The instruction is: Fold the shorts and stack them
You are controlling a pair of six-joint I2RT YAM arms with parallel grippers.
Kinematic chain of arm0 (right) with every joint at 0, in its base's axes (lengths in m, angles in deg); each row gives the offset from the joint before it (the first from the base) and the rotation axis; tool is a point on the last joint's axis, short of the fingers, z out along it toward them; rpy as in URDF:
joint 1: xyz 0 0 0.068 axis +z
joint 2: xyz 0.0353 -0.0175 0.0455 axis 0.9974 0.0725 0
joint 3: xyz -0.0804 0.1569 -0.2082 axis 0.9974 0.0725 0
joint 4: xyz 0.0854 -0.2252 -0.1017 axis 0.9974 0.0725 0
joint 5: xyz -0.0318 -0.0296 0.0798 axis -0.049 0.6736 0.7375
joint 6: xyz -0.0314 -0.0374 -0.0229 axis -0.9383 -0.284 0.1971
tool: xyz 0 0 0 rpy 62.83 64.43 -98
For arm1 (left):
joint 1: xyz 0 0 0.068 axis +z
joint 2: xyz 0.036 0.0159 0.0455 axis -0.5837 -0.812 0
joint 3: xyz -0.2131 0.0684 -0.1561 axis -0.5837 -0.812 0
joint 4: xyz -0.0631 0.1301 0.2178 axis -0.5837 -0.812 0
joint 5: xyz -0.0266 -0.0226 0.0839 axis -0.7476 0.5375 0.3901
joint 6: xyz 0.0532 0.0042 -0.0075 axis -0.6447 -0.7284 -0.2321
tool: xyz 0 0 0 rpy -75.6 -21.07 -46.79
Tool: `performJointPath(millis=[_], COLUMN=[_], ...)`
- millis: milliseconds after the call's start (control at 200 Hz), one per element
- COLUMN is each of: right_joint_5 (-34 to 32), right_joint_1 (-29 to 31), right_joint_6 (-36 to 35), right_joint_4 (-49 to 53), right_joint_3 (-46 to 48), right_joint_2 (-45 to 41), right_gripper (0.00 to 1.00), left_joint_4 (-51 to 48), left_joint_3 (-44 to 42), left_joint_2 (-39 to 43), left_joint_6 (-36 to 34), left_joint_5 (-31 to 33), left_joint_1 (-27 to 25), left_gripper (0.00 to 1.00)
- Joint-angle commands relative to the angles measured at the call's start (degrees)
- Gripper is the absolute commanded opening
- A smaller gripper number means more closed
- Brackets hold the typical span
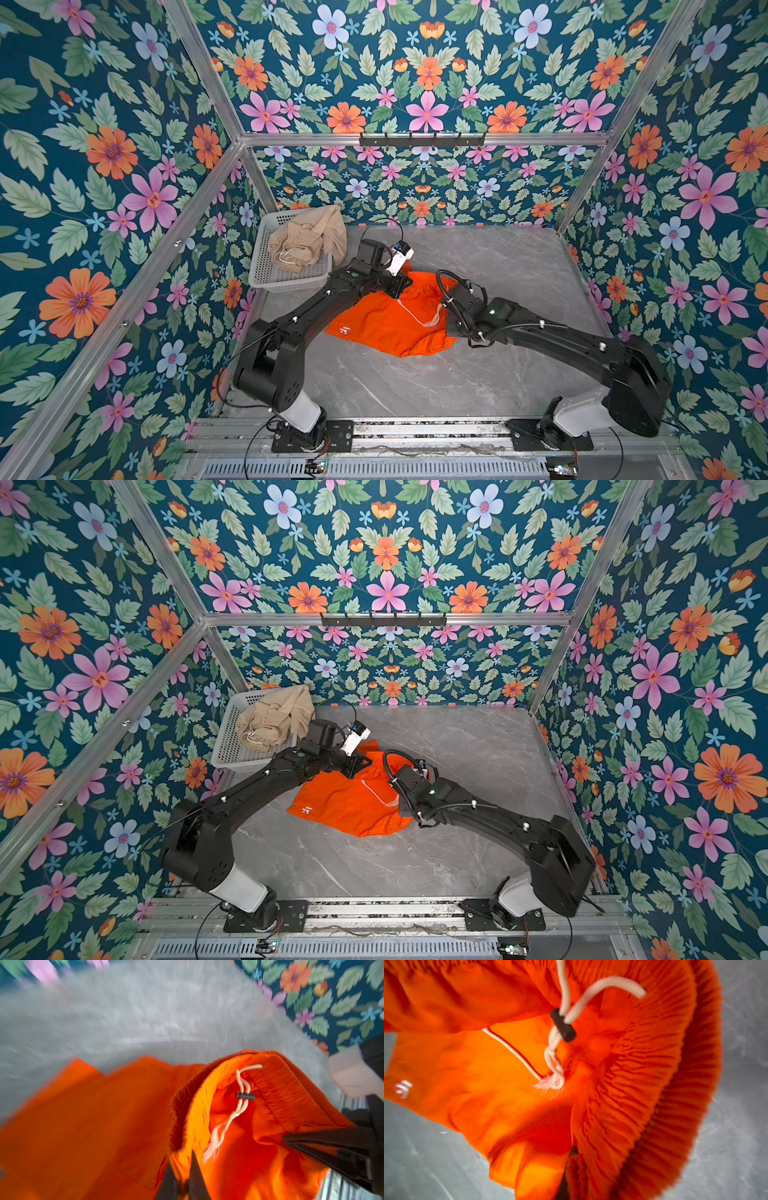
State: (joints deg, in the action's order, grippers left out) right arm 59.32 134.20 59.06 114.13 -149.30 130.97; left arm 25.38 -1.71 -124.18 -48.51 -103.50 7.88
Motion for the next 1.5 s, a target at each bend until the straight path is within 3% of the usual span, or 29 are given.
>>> performJointPath(millis=[0,295,425,560,650,700,870,1095,1260,1300,1405,1490], right_joint_5=[0.9,17.8,27.3,38.0,46.6,47.7,34.5,27.2,25.7,26.1,26.0,25.8], right_joint_1=[-0.2,-0.2,-0.1,1.8,2.1,2.1,0.6,-12.0,-20.8,-22.8,-27.3,-30.7], right_joint_6=[-13.8,-41.7,-44.7,-44.6,-40.7,-37.0,-23.8,2.1,7.4,8.2,9.0,9.2], right_joint_4=[-5.5,-11.0,-9.3,-11.3,-18.2,-23.7,-28.1,-29.0,-26.4,-25.8,-23.9,-23.1], right_joint_3=[1.5,0.8,-3.6,-8.3,-9.1,-7.9,-3.0,13.2,22.9,24.9,28.9,31.6], right_joint_2=[-7.2,-22.7,-21.8,-17.4,-15.3,-14.8,-15.1,-18.1,-20.2,-20.2,-19.9,-19.5], right_gripper=[0.0,0.0,0.0,0.0,0.0,0.0,0.0,0.0,0.0,0.0,0.0,0.0], left_joint_4=[-1.0,-10.5,-12.5,-18.1,-20.2,-20.3,-19.0,-13.3,-4.6,-2.5,-1.6,-0.7], left_joint_3=[2.6,17.2,23.4,33.2,39.2,42.2,50.9,57.8,59.2,60.3,67.8,67.9], left_joint_2=[5.5,16.4,18.3,14.4,10.2,7.7,-3.7,-22.9,-37.1,-41.0,-50.0,-50.1], left_joint_6=[0.1,-10.9,-17.0,-23.8,-27.7,-29.2,-31.2,-27.9,-26.0,-25.3,-21.4,-18.0], left_joint_5=[9.7,27.9,31.7,37.2,39.6,39.4,33.6,22.4,18.6,18.2,16.1,14.6], left_joint_1=[0.1,0.1,0.1,0.2,0.3,0.4,1.1,0.9,-2.1,-3.1,-5.6,-6.6], left_gripper=[0.0,0.0,0.0,0.0,0.0,0.0,0.0,0.0,0.0,0.09,0.5,0.6])
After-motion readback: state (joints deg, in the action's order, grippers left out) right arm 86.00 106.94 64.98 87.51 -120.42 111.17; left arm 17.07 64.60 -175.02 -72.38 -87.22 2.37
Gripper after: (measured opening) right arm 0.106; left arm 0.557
